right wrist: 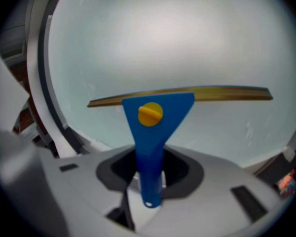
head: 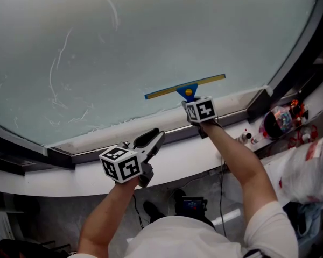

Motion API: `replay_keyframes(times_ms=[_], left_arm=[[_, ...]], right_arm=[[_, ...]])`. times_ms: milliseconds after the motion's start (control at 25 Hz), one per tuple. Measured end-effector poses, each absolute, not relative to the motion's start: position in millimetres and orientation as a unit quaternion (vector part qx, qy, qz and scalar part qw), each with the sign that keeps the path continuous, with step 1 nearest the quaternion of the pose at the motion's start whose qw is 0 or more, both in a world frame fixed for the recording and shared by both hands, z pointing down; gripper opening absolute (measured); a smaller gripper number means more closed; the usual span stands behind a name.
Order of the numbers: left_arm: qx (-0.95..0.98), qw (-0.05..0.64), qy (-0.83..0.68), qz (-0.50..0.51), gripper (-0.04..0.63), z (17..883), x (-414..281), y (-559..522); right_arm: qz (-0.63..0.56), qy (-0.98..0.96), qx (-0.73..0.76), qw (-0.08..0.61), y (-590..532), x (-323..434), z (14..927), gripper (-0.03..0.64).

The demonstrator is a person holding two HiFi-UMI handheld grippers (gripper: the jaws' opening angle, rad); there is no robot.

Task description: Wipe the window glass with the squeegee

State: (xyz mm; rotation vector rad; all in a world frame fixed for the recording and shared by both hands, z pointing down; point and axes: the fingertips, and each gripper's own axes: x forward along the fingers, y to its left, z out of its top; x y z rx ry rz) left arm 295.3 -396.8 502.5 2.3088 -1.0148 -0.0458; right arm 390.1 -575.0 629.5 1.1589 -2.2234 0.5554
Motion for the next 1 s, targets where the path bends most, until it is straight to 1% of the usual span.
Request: replay_keyframes(times_ms=[1000], left_arm=[[0.857, 0.342, -0.385, -0.004, 0.124, 546.9, 300.4, -389.9]], right_arm=[[0.245, -0.811, 0.431, 0.311, -564.0, 393.4, 703.5, 0.141]])
